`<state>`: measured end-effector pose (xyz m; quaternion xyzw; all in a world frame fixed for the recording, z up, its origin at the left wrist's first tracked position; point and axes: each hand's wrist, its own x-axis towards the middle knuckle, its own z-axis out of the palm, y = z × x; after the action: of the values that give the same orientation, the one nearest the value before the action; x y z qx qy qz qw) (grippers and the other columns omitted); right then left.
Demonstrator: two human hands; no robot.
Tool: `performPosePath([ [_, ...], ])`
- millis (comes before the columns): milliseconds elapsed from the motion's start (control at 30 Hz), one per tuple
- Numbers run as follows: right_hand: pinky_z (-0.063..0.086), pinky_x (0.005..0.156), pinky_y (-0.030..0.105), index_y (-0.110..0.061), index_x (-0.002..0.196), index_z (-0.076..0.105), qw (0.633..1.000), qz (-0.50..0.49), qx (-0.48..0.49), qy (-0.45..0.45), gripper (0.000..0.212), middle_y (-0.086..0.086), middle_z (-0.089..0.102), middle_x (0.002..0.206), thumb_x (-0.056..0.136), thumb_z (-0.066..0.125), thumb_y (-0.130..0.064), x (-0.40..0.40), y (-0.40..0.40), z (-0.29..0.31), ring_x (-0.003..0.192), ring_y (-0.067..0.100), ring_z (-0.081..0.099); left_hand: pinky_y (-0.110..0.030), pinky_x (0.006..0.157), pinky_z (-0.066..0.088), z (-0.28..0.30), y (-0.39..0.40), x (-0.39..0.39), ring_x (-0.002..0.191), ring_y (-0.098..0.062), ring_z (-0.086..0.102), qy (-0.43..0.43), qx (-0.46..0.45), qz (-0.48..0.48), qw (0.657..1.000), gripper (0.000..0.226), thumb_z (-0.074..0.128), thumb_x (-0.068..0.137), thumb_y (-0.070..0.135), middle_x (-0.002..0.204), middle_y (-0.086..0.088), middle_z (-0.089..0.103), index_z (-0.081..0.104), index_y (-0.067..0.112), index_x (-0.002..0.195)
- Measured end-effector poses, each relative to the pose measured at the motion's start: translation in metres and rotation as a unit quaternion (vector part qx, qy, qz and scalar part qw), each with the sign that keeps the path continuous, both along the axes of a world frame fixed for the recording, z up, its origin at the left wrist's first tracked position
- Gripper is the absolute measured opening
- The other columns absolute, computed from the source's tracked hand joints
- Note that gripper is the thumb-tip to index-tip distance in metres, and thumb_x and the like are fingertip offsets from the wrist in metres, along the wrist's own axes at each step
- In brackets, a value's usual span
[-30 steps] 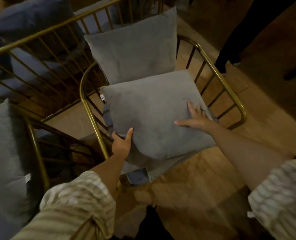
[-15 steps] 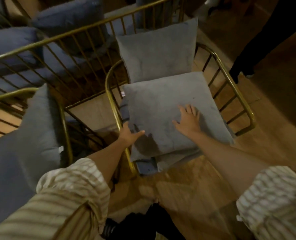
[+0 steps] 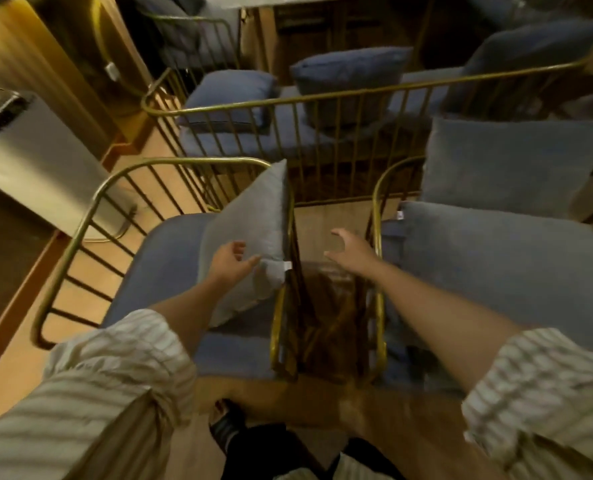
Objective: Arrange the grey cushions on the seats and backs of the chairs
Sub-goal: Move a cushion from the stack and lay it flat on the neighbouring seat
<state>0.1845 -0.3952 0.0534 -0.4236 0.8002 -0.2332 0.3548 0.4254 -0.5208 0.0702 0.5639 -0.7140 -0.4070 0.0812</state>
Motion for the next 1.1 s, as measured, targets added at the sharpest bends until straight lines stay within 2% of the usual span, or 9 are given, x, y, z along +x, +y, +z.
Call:
performPosePath([
  [233,0.044,0.105,0.044,-0.009,0.148,0.036,0.998,-0.032,0.009,-0.048,0.065,0.015,0.047,0.146,0.092,0.067,-0.024,0.099,-0.079,-0.012,0.130,0.033,0.049,-0.036,0.081,0.049,-0.017,-0.076,0.116,0.093,-0.023,0.059,-0.037,0.036,0.080,0.995,0.052,0.067,0.092,0.024,0.110,-0.011,0.061,0.046,0.009,0.137],
  [367,0.040,0.106,0.044,-0.012,0.153,0.021,0.991,-0.119,0.048,-0.027,0.075,0.016,0.037,0.154,0.095,0.062,-0.034,0.147,-0.122,-0.031,0.136,0.037,0.042,-0.040,0.091,0.048,-0.047,-0.115,0.170,0.111,-0.034,0.059,-0.058,0.063,0.092,0.992,0.057,0.065,0.094,0.024,0.119,-0.016,0.059,0.041,0.006,0.142],
  [500,0.023,0.114,0.054,-0.019,0.156,0.008,0.963,-0.184,0.163,0.109,0.090,0.023,0.012,0.161,0.091,0.049,-0.064,0.189,-0.162,-0.046,0.145,0.044,0.019,-0.039,0.091,0.049,-0.084,-0.153,0.200,0.111,-0.034,0.061,-0.075,0.132,0.084,0.985,0.058,0.067,0.093,0.025,0.130,-0.020,0.058,0.043,0.005,0.141],
  [600,0.015,0.116,0.058,-0.019,0.157,0.005,0.944,-0.213,0.172,0.186,0.098,0.027,0.006,0.160,0.086,0.050,-0.070,0.210,-0.176,-0.061,0.146,0.045,0.013,-0.040,0.095,0.051,-0.111,-0.174,0.208,0.104,-0.030,0.060,-0.102,0.185,0.084,0.974,0.060,0.066,0.093,0.028,0.132,-0.019,0.057,0.041,0.007,0.143],
  [733,0.020,0.114,0.054,-0.019,0.157,0.013,0.929,-0.221,0.128,0.269,0.095,0.029,0.014,0.160,0.086,0.054,-0.066,0.215,-0.165,-0.086,0.143,0.045,0.022,-0.050,0.105,0.046,-0.152,-0.200,0.199,0.125,-0.037,0.053,-0.092,0.245,0.083,0.961,0.071,0.063,0.093,0.039,0.142,-0.021,0.048,0.030,0.007,0.148],
  [900,0.029,0.107,0.055,-0.018,0.151,0.031,0.907,-0.248,0.067,0.333,0.091,0.028,0.034,0.152,0.083,0.049,-0.075,0.212,-0.160,-0.112,0.133,0.044,0.039,-0.054,0.108,0.042,-0.202,-0.225,0.177,0.131,-0.040,0.048,-0.075,0.283,0.100,0.951,0.073,0.056,0.096,0.046,0.147,-0.020,0.043,0.030,0.003,0.149],
  [967,0.032,0.104,0.054,-0.018,0.150,0.033,0.896,-0.256,0.058,0.358,0.091,0.028,0.036,0.151,0.083,0.047,-0.077,0.212,-0.160,-0.123,0.131,0.044,0.042,-0.055,0.107,0.043,-0.226,-0.230,0.172,0.126,-0.041,0.051,-0.067,0.293,0.120,0.946,0.066,0.054,0.097,0.047,0.141,-0.024,0.049,0.044,-0.003,0.139],
  [1067,0.033,0.101,0.053,-0.018,0.149,0.034,0.884,-0.264,0.053,0.381,0.091,0.026,0.036,0.152,0.083,0.045,-0.078,0.210,-0.159,-0.135,0.131,0.042,0.043,-0.054,0.099,0.045,-0.246,-0.223,0.162,0.099,-0.033,0.055,-0.042,0.307,0.173,0.935,0.044,0.052,0.098,0.045,0.102,-0.018,0.058,0.059,0.003,0.090],
  [1100,0.033,0.101,0.053,-0.018,0.149,0.036,0.880,-0.269,0.050,0.388,0.091,0.026,0.037,0.152,0.082,0.045,-0.079,0.208,-0.158,-0.140,0.131,0.042,0.043,-0.052,0.098,0.046,-0.255,-0.219,0.159,0.101,-0.034,0.056,-0.029,0.315,0.198,0.928,0.046,0.052,0.098,0.046,0.100,-0.016,0.057,0.061,0.002,0.093],
])
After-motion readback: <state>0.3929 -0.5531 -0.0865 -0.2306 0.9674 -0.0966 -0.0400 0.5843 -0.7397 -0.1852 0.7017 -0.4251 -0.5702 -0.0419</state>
